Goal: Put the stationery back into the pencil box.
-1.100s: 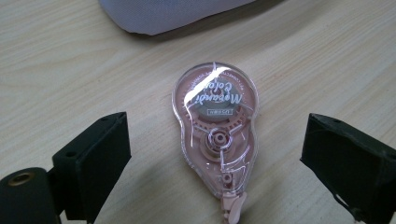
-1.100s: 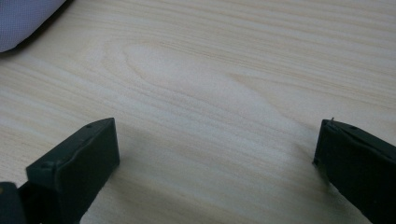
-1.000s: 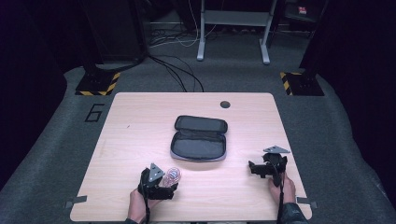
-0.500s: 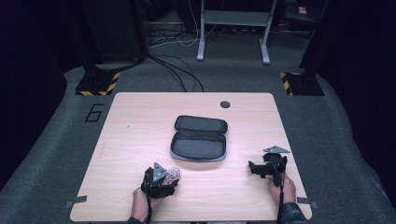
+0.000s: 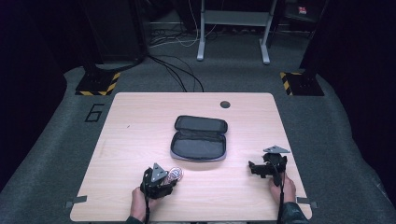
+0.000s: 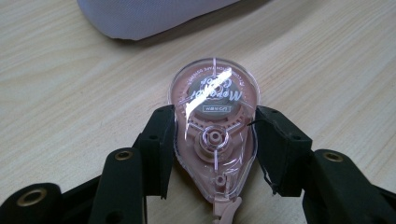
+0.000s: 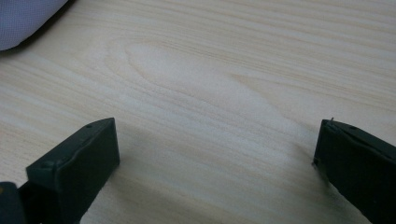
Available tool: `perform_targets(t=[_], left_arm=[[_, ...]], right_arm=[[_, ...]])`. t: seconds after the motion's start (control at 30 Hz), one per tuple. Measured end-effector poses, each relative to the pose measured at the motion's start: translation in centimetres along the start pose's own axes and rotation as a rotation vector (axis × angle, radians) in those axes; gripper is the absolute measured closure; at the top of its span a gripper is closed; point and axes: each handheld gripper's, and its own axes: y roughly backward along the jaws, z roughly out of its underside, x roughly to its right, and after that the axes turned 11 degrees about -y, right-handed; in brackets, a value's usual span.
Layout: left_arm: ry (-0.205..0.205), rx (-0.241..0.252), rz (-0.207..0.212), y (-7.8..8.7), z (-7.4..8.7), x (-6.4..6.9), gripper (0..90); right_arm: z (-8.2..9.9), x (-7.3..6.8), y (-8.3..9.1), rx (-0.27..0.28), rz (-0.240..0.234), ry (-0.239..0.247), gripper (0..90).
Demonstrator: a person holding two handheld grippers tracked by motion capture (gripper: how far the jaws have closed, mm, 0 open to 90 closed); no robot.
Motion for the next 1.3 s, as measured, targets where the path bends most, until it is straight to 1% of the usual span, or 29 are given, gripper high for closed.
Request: perform_targets(t=[0.07, 0.1, 0.13, 0.17, 0.23, 0.27, 0.3, 0.43, 0.47, 0.5, 0.57, 0.63, 0.7, 0.87, 0.9, 0.93, 0.97, 1.03, 1.1, 1.2, 1.23, 1.27, 1.3], left_arm=[[0.005, 0.013, 0.005, 0.2, 0.0, 0.0, 50.1], [0.008, 0.014, 0.014, 0.3, 0.0, 0.0, 50.1], [0.004, 0.02, 0.008, 0.3, 0.0, 0.0, 50.2], [0.008, 0.023, 0.014, 0.5, -0.1, -0.1, 50.1], [0.005, 0.029, 0.012, 0.6, -0.1, -0.1, 50.1], [0.013, 0.034, 0.011, 0.7, -0.2, -0.1, 50.1], [0.006, 0.035, 0.013, 0.9, -0.2, -0.2, 50.1], [0.005, 0.037, 0.02, 1.2, -0.6, -0.1, 50.1], [-0.004, 0.04, 0.018, 1.2, -0.7, -0.1, 50.1], [-0.002, 0.045, 0.024, 1.3, -0.8, -0.1, 50.1], [-0.018, 0.051, 0.024, 1.5, -1.0, 0.0, 50.1], [-0.017, 0.057, 0.029, 1.7, -1.2, 0.1, 50.1], [-0.032, 0.062, 0.024, 1.9, -1.5, 0.1, 50.1], [-0.043, 0.07, 0.036, 2.3, -2.3, 0.1, 50.1], [-0.048, 0.072, 0.037, 2.3, -2.4, 0.0, 50.1], [-0.047, 0.082, 0.029, 2.3, -2.6, 0.0, 50.0], [-0.045, 0.077, 0.041, 2.3, -2.8, 0.0, 50.0], [-0.057, 0.078, 0.041, 2.3, -3.1, -0.2, 50.1], [-0.055, 0.082, 0.044, 2.3, -3.5, -0.2, 50.0], [-0.064, 0.092, 0.041, 2.3, -3.9, -0.4, 50.0], [-0.059, 0.094, 0.047, 2.2, -4.1, -0.5, 50.1], [-0.059, 0.097, 0.044, 2.1, -4.2, -0.5, 50.0], [-0.065, 0.093, 0.05, 2.1, -4.5, -0.6, 50.0]], right_arm=[[0.0, 0.0, 0.0, -0.002, -0.002, -0.002, 0.0], [0.0, 0.0, 0.0, -0.001, -0.001, -0.002, 0.0], [0.0, 0.0, 0.0, -0.002, -0.001, -0.002, 0.0], [0.0, 0.0, 0.0, -0.001, 0.0, -0.003, 0.0], [0.0, 0.0, 0.0, -0.001, -0.001, -0.002, 0.0], [0.0, 0.0, 0.0, -0.001, -0.001, -0.002, 0.0], [0.0, 0.0, 0.0, -0.001, 0.0, -0.003, 0.0], [0.0, 0.0, 0.0, -0.001, -0.001, -0.002, 0.0], [0.0, 0.0, 0.0, -0.002, -0.001, -0.002, 0.0], [0.0, 0.0, 0.0, 0.0, 0.0, 0.0, 0.0], [0.0, 0.0, 0.0, -0.001, -0.002, -0.001, 0.0], [-0.1, 0.1, 0.0, -0.004, -0.015, 0.011, 0.0], [-0.1, 0.1, 0.0, -0.004, -0.016, 0.013, 0.0], [-0.1, 0.2, 0.0, -0.004, -0.016, 0.013, 0.0], [-0.1, 0.2, 0.0, -0.004, -0.016, 0.013, 0.0], [-0.1, 0.2, 0.0, -0.004, -0.016, 0.013, 0.0], [-0.1, 0.2, 0.0, -0.004, -0.016, 0.013, 0.0], [-0.1, 0.2, 0.0, -0.004, -0.016, 0.013, 0.0], [-0.1, 0.2, -0.1, -0.004, -0.017, 0.014, 0.0], [-0.1, 0.2, -0.1, -0.004, -0.017, 0.014, 0.0], [-0.1, 0.2, -0.1, -0.004, -0.017, 0.013, 0.0], [-0.1, 0.2, -0.1, -0.004, -0.017, 0.014, 0.0], [-0.1, 0.2, 0.0, -0.004, -0.017, 0.013, 0.0]])
